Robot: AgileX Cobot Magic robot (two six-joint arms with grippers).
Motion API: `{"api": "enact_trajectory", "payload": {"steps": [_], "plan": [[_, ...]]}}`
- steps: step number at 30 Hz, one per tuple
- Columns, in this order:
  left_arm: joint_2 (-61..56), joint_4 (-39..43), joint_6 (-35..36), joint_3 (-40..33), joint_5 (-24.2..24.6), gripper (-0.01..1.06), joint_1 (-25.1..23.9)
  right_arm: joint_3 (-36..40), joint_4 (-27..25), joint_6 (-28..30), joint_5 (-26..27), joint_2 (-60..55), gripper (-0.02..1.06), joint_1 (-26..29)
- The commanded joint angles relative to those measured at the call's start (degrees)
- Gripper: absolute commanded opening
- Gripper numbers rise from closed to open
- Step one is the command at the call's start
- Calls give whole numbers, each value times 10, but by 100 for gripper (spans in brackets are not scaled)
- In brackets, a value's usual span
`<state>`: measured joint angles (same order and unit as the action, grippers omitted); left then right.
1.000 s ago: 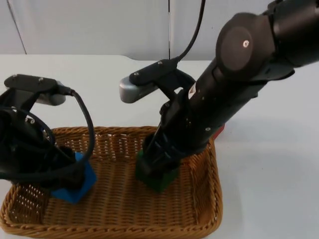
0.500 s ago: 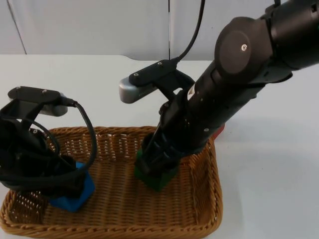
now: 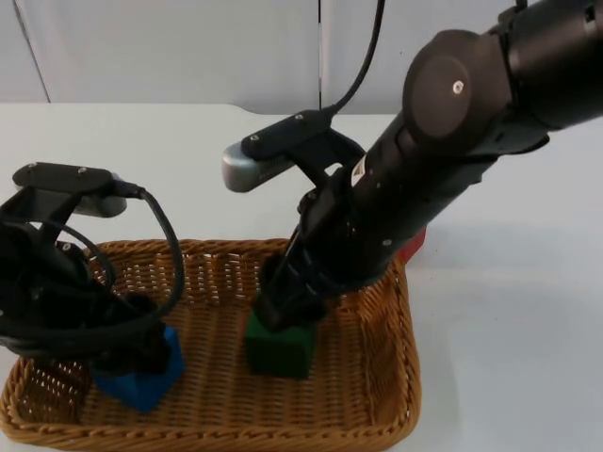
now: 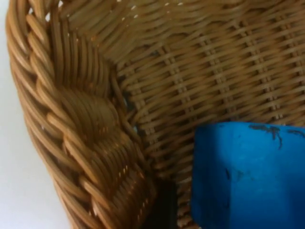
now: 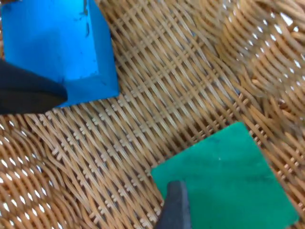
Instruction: Pick up one cube with each hand and place exactly two cubes into the same basket, leaving the remaining cube outside.
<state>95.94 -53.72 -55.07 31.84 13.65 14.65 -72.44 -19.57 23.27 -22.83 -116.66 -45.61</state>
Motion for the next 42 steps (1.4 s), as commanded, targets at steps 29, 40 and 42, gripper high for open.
{"api": "enact_trajectory", "payload": {"steps": [29,40,42], "plan": [[-450,-8,1,-2,26,77,3,-7,14,4,-30,288,65,-3],[-529,-7,1,-2,78,77,3,7,14,2,-55,363,65,-3],[-535,-7,1,-2,82,77,3,15,14,2,-54,373,65,-3]]}}
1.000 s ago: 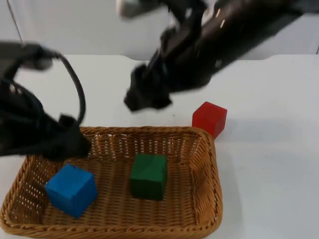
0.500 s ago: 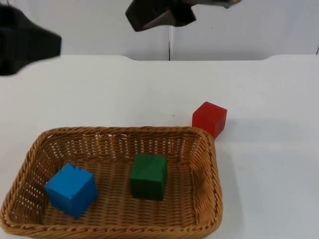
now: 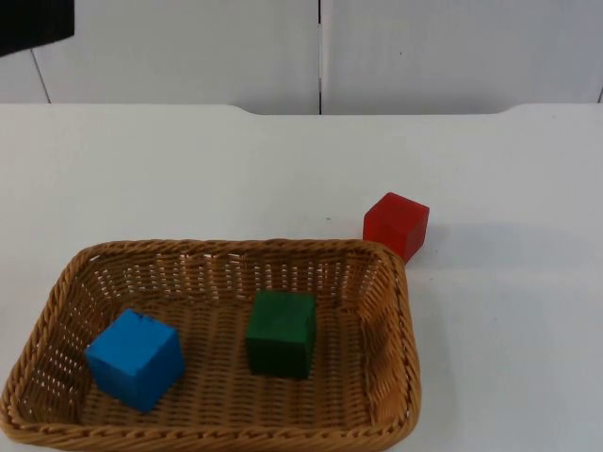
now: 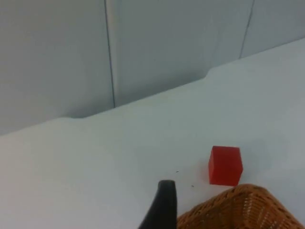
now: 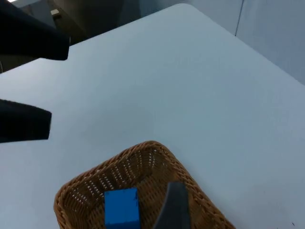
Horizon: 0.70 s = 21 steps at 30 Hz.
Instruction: Pick up one cube with each hand and place exactly two cubes into the same basket, leaving the remaining cube outside.
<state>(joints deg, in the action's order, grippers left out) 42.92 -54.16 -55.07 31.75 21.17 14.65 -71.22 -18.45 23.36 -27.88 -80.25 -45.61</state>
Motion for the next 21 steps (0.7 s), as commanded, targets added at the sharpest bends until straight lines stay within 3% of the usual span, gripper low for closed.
{"api": "enact_trajectory", "payload": {"steps": [1,6,12,16,21], "plan": [[-11,-3,5,-1,10,77,3,11,3,1,-1,17,65,-3],[-37,-3,18,-1,19,77,3,52,3,1,7,55,65,-3],[-83,2,30,-1,61,77,3,111,3,1,7,101,65,-3],[-113,40,60,-1,82,77,3,151,3,1,23,130,65,-3],[-159,189,209,-1,126,77,3,217,3,1,55,193,65,-3]]}}
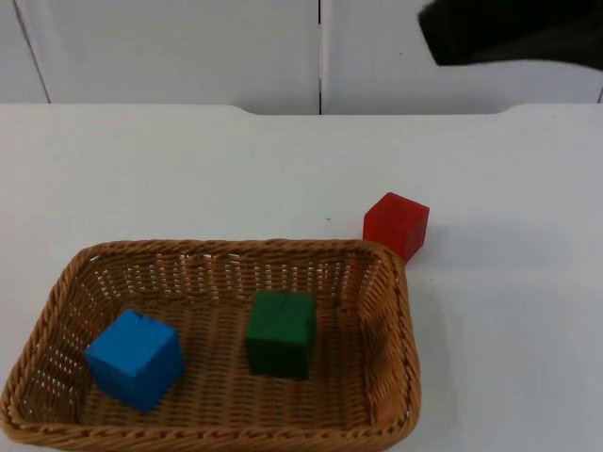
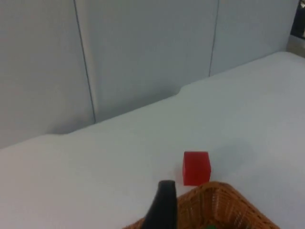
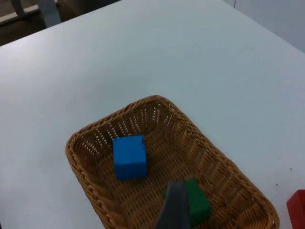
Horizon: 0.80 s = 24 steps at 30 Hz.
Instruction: Pick up one cube with each hand and place exactly two cubes into the same basket, leaving the remaining cube outside.
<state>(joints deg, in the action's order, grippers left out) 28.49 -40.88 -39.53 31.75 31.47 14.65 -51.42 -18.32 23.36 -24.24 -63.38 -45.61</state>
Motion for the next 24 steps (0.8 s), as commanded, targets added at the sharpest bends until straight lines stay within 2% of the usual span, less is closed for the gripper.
{"api": "enact_trajectory", "payload": {"steps": [1,7,12,19,24], "plan": [[-15,56,54,-1,22,77,3,19,1,1,19,24,65,-3],[-64,195,190,-1,93,77,3,73,1,1,30,102,65,-3],[-99,232,225,-1,118,77,3,102,1,1,29,150,65,-3],[-135,238,251,-1,158,77,3,136,1,1,29,208,65,-3],[-170,291,290,-1,200,77,3,158,1,1,26,264,65,-3]]}}
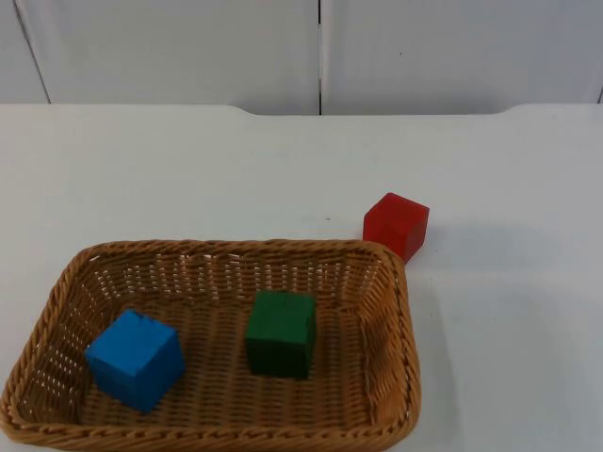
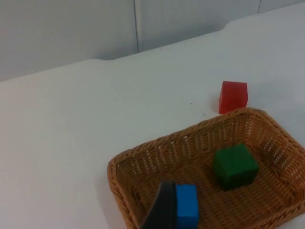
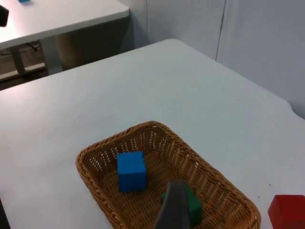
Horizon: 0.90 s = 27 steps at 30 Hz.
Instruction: Pick up one cube with each hand and place exactly two cubes into the same basket, leaving the remaining cube outside.
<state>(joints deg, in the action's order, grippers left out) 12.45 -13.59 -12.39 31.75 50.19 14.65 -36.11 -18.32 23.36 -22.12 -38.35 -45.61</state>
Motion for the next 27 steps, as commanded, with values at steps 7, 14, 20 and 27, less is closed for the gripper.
{"api": "enact_trajectory", "payload": {"steps": [7,14,20,27], "plan": [[-44,52,44,-1,69,77,3,19,2,1,-14,82,65,-3],[-70,83,53,-21,114,77,3,19,22,-29,-63,138,65,-3],[-116,85,60,-31,113,77,2,19,128,-161,-120,176,65,-3],[-124,88,60,-32,115,77,2,19,158,-197,-205,240,65,-3]]}}
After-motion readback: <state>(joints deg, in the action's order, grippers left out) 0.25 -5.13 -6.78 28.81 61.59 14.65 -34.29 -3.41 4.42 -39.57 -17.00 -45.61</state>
